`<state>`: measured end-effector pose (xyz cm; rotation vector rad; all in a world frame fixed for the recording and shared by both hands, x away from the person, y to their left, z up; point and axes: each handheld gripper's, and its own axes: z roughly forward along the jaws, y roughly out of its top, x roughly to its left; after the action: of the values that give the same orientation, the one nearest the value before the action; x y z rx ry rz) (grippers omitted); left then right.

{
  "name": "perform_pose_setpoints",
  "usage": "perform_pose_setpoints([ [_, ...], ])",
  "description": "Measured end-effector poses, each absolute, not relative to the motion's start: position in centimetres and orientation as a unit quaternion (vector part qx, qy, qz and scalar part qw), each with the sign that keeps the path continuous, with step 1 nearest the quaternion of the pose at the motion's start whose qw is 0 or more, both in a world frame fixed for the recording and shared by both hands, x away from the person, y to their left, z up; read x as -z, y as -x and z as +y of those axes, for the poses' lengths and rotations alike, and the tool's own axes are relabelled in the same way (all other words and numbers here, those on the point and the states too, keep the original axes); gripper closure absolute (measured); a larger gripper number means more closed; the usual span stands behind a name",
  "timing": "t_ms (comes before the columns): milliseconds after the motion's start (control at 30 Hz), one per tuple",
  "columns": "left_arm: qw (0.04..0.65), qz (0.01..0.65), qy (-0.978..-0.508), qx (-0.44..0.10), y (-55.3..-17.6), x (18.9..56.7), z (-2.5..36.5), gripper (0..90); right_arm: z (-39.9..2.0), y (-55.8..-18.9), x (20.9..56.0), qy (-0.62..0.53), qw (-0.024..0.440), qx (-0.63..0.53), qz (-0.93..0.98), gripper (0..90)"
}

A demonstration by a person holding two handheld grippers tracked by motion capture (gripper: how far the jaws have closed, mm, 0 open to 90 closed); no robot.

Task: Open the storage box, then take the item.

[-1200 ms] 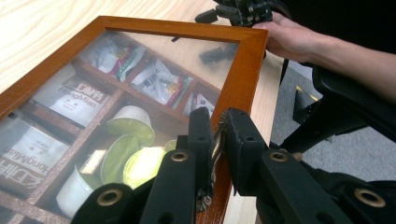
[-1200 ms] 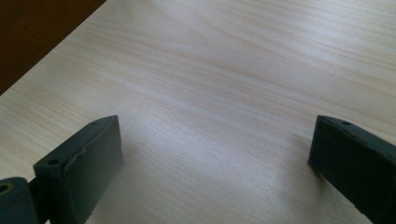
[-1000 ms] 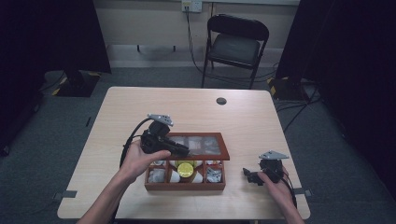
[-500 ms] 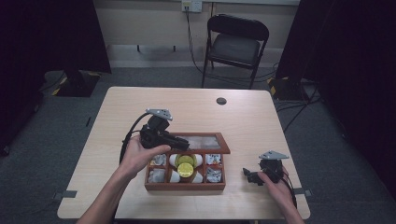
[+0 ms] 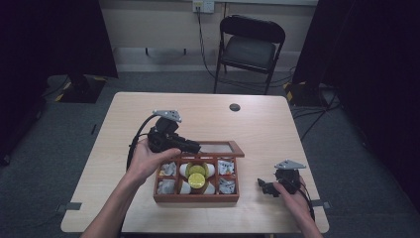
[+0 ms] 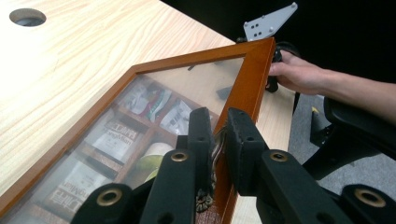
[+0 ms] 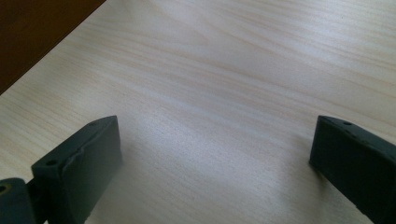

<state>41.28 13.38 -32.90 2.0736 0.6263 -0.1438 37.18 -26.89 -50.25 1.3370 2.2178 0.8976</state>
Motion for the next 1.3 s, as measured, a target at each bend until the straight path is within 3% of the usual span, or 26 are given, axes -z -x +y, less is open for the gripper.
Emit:
perform_pose_setpoints([
  [700, 0.492, 0.255, -0.831, 0.048, -43.1, 31.8, 13.9, 81.8, -26.8, -37.2, 50.1, -0.480, 0.198, -0.315, 0.794, 2.2],
  [800, 0.493, 0.255, -0.831, 0.050, -43.1, 31.8, 13.9, 81.8, -26.7, -37.1, 50.0, -0.477, 0.195, -0.316, 0.797, 7.4],
  [833, 0.492, 0.255, -0.831, 0.049, -43.0, 31.9, 13.9, 81.8, -26.6, -36.9, 49.8, -0.474, 0.195, -0.319, 0.797, 16.2],
  [1300, 0.483, 0.256, -0.836, 0.044, -42.9, 31.6, 13.7, 81.9, -24.9, -35.6, 47.2, -0.439, 0.189, -0.389, 0.787, 16.4],
])
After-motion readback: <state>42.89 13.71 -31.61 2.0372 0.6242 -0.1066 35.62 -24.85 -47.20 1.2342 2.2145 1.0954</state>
